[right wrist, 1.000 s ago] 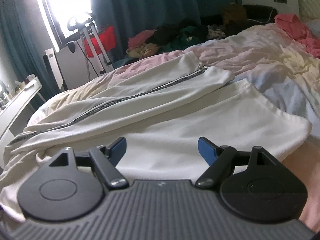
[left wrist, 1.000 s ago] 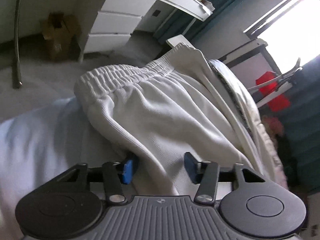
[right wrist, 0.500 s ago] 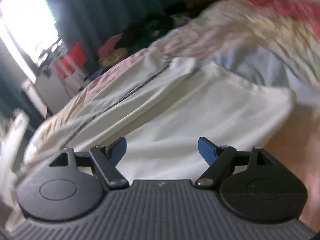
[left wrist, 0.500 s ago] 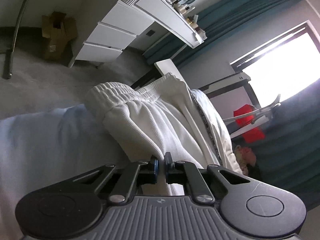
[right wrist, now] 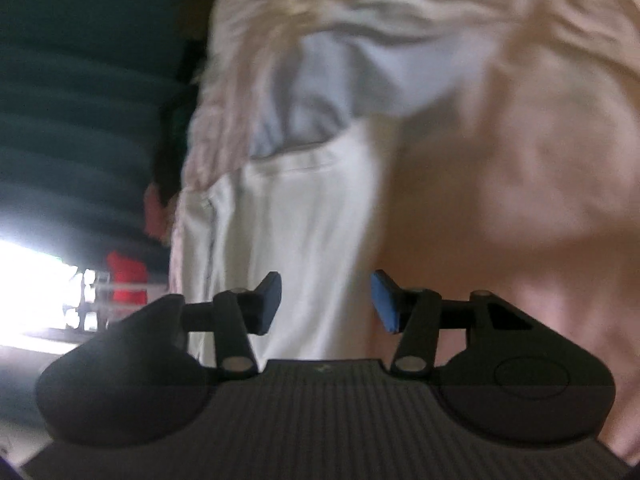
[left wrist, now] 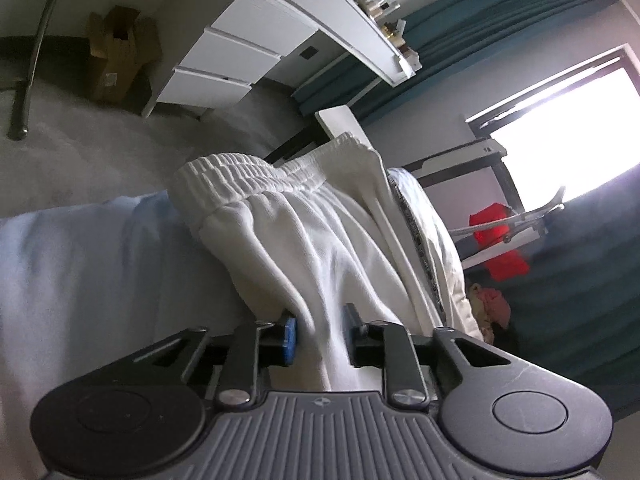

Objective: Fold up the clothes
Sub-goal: 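Grasp the ribbed leg cuffs with the right gripper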

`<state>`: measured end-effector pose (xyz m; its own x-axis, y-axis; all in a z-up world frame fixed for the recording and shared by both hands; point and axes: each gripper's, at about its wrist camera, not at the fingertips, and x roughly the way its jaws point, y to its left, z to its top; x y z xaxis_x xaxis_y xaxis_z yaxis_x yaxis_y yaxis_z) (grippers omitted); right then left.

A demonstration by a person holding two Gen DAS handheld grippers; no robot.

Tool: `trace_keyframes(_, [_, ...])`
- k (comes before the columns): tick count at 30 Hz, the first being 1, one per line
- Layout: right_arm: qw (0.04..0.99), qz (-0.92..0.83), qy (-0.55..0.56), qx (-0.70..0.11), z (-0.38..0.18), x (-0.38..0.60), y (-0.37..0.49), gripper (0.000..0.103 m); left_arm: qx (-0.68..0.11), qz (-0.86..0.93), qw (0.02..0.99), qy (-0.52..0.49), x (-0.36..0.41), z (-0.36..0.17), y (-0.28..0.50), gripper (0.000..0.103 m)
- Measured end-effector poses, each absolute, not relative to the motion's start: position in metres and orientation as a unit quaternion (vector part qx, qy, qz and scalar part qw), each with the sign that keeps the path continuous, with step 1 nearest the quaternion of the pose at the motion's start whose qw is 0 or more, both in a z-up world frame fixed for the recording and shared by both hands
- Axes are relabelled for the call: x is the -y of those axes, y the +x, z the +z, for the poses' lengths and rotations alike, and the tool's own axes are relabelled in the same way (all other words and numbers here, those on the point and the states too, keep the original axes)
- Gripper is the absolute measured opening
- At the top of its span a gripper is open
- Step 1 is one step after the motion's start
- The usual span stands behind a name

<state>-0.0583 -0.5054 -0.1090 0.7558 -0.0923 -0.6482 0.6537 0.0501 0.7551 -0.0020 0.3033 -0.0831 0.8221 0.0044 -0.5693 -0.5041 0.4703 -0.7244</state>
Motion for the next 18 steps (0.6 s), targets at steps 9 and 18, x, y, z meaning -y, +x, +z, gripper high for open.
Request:
trace_keyframes(9, [0.639, -0.294, 0.671, -0.234, -0.138, 0.512, -0.046, 0.053, -0.273, 0.165, 0.796, -0.515, -0.314, -0.098, 0.002, 0.045])
trace_keyframes(18, [0.672, -0.277, 0.651, -0.216, -0.135, 0.522, -0.001, 0.042, -0.228, 0.196, 0.742, -0.599, -0.348, -0.125, -0.005, 0.019])
